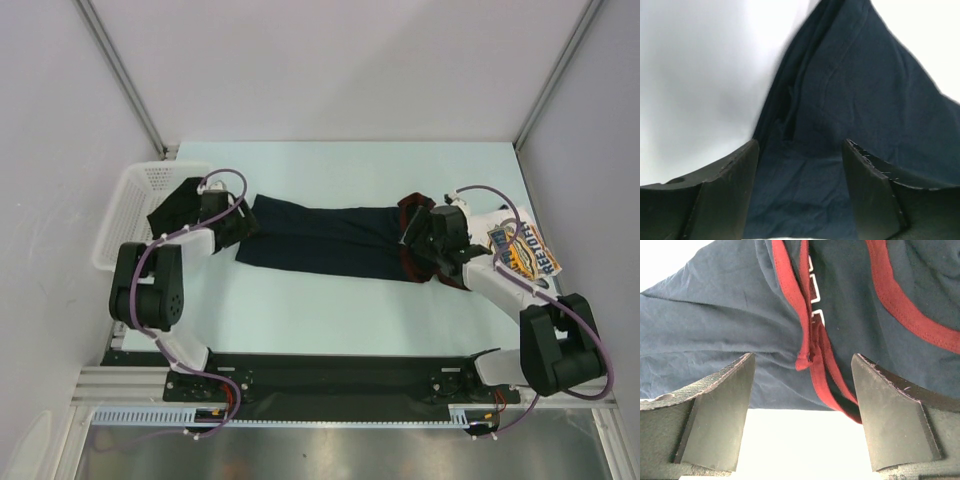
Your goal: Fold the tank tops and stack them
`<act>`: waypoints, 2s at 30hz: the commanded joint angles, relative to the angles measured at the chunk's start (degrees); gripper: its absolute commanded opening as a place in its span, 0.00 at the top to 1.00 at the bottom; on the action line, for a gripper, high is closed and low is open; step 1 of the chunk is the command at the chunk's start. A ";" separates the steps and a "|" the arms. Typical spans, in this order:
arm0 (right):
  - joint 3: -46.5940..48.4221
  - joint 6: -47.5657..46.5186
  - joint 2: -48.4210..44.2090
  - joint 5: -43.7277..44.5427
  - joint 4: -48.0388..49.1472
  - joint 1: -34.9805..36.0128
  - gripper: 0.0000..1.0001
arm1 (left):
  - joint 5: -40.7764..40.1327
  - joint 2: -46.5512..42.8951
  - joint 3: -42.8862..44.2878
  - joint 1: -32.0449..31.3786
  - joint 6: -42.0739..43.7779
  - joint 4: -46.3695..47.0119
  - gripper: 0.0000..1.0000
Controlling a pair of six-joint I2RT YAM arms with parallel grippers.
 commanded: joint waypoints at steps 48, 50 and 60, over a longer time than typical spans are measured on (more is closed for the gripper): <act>39.28 6.19 43.27 -5.04 -4.19 0.28 0.16 | 14.83 -44.31 -39.14 -1.51 -8.46 -6.46 1.00; 44.50 5.83 46.79 -6.79 -6.39 -1.03 0.17 | 13.07 -45.35 -39.67 -6.50 -10.29 -6.54 1.00; 62.70 7.94 61.38 -20.86 -2.97 -7.89 0.18 | 4.37 -49.15 -41.43 -27.52 -22.33 -6.20 1.00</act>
